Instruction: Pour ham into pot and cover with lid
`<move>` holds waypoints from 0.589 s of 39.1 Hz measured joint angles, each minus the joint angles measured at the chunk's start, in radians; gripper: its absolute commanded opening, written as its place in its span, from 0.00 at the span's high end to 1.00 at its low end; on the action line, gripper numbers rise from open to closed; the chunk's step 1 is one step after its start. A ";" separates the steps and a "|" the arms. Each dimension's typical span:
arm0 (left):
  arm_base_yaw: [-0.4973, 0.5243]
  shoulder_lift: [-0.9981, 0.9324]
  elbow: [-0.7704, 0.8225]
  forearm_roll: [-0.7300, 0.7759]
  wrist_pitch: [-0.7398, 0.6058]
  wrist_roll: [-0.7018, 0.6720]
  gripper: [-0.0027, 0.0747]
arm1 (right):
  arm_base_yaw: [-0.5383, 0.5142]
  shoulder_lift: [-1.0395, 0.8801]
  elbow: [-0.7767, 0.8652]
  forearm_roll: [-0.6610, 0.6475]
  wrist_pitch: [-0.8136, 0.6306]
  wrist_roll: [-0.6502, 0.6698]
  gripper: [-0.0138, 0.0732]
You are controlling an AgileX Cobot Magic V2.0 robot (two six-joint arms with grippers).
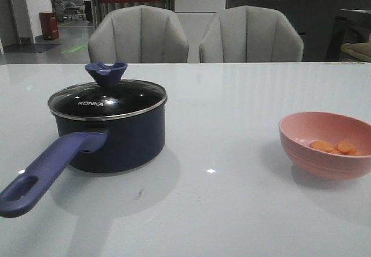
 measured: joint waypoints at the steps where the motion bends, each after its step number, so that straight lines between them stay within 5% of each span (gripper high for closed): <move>1: 0.000 0.000 -0.019 0.000 0.022 0.000 0.79 | 0.000 0.000 0.000 0.000 0.000 0.000 0.68; 12: -0.046 0.212 -0.279 0.043 0.367 0.000 0.79 | 0.000 0.000 0.000 0.000 0.000 0.000 0.68; 23: -0.117 0.391 -0.322 0.062 0.436 0.000 0.79 | 0.000 0.000 0.000 0.000 0.000 0.000 0.68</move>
